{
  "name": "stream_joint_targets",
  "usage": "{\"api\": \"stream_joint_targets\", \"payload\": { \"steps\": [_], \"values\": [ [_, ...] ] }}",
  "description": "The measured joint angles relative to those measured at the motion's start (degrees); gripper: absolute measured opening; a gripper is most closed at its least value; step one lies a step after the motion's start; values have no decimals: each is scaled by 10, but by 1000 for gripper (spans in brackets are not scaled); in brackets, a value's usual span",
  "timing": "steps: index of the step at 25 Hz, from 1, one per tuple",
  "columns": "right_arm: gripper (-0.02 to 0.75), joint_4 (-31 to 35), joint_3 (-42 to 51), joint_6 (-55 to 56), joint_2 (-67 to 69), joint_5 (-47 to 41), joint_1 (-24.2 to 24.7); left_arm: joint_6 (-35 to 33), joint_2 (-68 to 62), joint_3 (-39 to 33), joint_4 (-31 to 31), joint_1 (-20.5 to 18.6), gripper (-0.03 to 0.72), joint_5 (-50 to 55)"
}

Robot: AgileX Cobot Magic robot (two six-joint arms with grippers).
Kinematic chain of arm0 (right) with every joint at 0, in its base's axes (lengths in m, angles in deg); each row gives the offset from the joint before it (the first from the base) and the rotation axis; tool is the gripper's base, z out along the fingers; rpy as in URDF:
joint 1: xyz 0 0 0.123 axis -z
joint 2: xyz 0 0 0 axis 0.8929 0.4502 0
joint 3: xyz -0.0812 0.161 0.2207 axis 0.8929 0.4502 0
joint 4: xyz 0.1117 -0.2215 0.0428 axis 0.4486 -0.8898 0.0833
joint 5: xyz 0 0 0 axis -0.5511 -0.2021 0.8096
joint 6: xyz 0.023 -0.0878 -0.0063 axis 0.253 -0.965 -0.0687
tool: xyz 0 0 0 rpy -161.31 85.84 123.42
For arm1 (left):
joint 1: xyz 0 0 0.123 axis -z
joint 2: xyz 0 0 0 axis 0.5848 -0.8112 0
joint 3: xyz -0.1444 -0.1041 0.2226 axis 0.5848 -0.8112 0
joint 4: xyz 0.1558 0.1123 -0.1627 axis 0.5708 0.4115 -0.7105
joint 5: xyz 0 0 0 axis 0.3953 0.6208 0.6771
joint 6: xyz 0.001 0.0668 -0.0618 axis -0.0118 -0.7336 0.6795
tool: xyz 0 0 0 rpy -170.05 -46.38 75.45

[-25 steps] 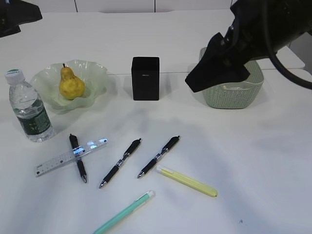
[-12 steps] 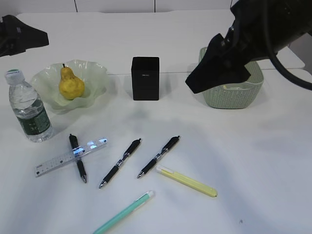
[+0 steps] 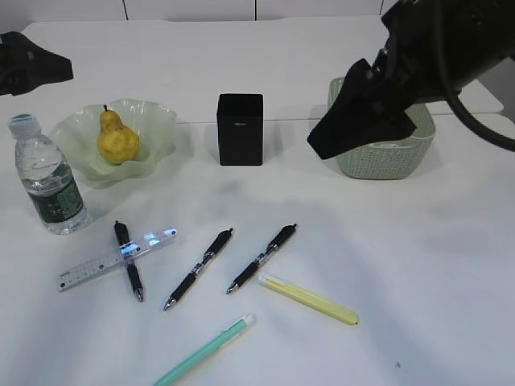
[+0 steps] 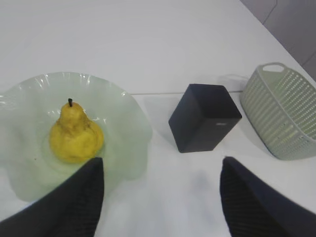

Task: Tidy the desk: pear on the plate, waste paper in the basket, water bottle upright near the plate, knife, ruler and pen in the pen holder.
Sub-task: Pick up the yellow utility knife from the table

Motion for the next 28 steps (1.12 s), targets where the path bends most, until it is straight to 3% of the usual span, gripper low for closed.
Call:
{"api": "stream_joint_targets", "payload": {
  "steps": [7,24,28],
  "values": [
    [594,0,0,15,0,-25,0,-80,0,-8,-77,0,480,27],
    [594,0,0,21,0,-28,0,-430,0,-28,-411,3,470,73],
    [594,0,0,22,0,-29,0,-554,0,-28,-538,15,468,125]
  ]
}}
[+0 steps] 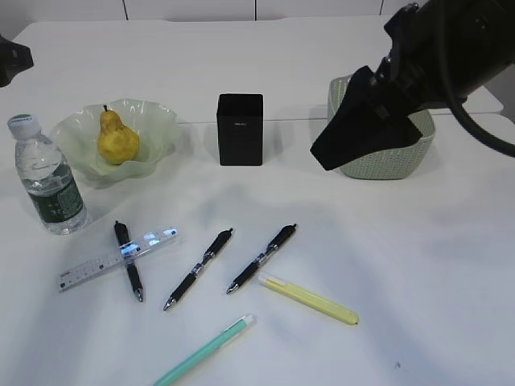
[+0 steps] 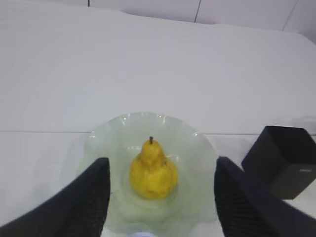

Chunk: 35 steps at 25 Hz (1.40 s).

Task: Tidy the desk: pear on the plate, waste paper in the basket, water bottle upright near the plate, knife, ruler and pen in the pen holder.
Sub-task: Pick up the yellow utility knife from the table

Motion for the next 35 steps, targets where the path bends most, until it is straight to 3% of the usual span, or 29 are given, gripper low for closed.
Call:
{"api": "stream_joint_targets", "payload": {
  "steps": [4,7,15,20,26,35],
  "values": [
    [594,0,0,0,0,0,0,-106,0,0,-112,9,468,58],
    [594,0,0,0,0,0,0,-149,0,0,-153,14,468,91],
    [594,-9,0,3,0,-2,0,-162,10,0,-166,37,467,150],
    [594,-60,0,35,0,-16,0,-184,10,0,-203,46,467,172],
    [594,-103,0,66,3,-40,0,-337,11,0,-361,46,467,201],
    [594,-115,0,84,71,-55,0,-552,25,0,-578,46,467,255]
  ]
}}
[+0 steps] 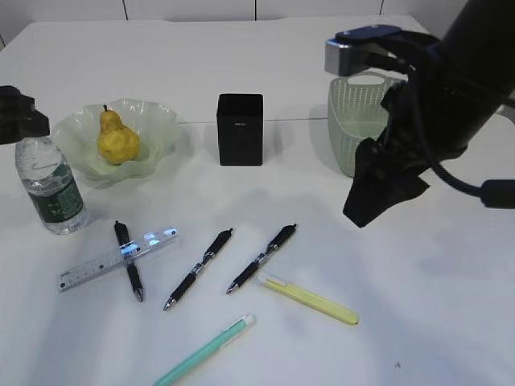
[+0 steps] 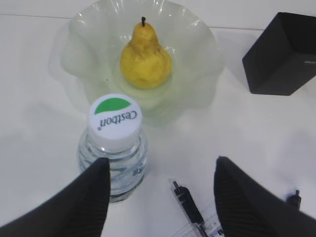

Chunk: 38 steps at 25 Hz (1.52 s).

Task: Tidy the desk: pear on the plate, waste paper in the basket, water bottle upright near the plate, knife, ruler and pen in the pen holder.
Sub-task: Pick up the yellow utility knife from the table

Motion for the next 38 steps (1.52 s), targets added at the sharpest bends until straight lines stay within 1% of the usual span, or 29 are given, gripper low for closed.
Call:
{"api": "stream_joint_targets", "payload": {
  "steps": [3,7,9,11,12,13,17,21,24,26,31,34,38],
  "values": [
    [594,-4,0,0,35,0,0,-40,5,0,-38,0,467,16],
    [593,-4,0,0,50,0,0,-54,6,0,-49,0,467,44],
    [593,-20,0,1,75,1,-13,-55,6,0,-51,0,467,60],
    [592,-46,0,1,90,1,-37,-56,6,0,-51,0,467,77],
    [592,-46,0,1,90,1,-37,-56,6,0,-51,0,467,84],
    [591,-60,0,1,101,1,-59,-56,6,0,-51,0,467,92],
    [590,-69,-1,4,116,1,-78,-56,6,0,-57,0,467,128],
    [589,-91,-6,26,135,6,-81,-56,6,0,-69,0,465,165],
    [589,-94,-6,28,138,7,-81,-61,6,0,-71,0,455,191],
    [589,-96,-6,33,151,25,-81,-67,6,0,-72,0,447,208],
    [587,-97,-6,36,165,51,-81,-73,6,0,-75,0,405,257],
    [587,-97,-6,36,173,61,-81,-75,6,0,-89,0,379,277],
    [587,-97,-6,36,193,67,-83,-89,6,0,-113,0,375,302]
  ]
}}
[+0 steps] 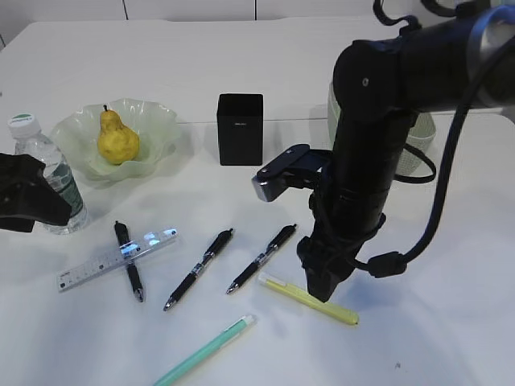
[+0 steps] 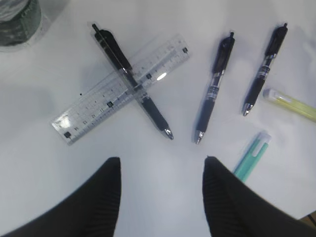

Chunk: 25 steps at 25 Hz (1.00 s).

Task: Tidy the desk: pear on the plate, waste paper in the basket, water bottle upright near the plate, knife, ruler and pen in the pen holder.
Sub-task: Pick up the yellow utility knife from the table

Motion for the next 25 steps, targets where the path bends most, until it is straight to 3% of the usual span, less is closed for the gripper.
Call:
{"api": "stream_joint_targets", "payload": {
  "steps": [10,25],
  "values": [
    [587,-19,-13,2,16,65,-44,-17,1,0,-25,0,367,43],
    [586,-22,-63,9,86,38,-44,-20,1,0,3,0,365,53]
  ]
}}
